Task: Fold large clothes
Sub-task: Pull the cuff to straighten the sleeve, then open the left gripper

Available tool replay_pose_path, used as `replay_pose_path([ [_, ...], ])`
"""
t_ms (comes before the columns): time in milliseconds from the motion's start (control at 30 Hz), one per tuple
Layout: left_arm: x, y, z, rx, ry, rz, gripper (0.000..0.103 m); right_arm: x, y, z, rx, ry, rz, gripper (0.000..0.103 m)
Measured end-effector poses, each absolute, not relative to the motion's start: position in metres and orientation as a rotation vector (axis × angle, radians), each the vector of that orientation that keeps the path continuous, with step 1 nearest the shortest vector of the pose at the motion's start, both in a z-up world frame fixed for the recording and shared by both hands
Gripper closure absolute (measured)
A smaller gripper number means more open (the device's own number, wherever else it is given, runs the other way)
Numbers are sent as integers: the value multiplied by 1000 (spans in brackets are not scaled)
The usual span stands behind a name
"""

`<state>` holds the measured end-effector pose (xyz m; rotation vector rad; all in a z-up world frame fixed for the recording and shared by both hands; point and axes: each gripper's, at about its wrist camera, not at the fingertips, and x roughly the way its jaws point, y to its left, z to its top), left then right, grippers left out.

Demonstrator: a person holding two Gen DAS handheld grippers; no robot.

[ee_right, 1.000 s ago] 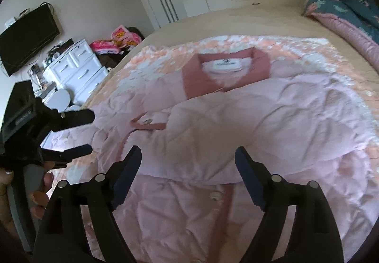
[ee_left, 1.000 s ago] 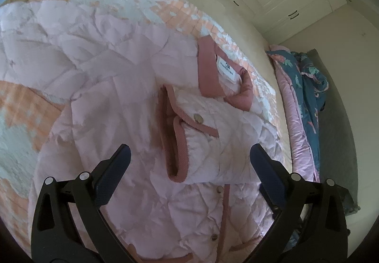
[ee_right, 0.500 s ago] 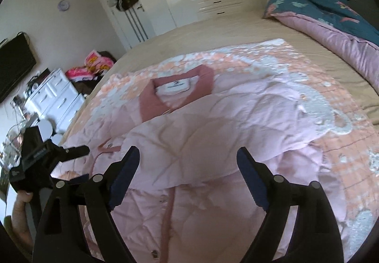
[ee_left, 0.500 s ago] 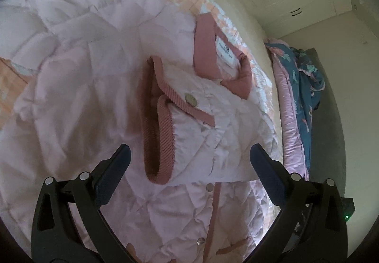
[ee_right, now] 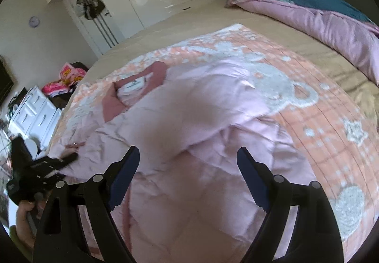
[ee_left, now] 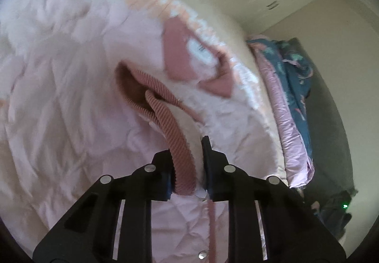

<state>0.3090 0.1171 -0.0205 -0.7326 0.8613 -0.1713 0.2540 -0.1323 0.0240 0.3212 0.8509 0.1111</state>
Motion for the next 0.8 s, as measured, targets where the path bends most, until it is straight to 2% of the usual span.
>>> replay_pose_path([
  [200,314,119,54,-656,705,-240,92,247,-151,28,387,827,102,20],
  [367,316,123,89,-560,639,-235,92,247,-154,36,383,803,109,20],
  [800,326,160,-2,-496,831,-62,92,266,-140,37,312,812,134,20],
])
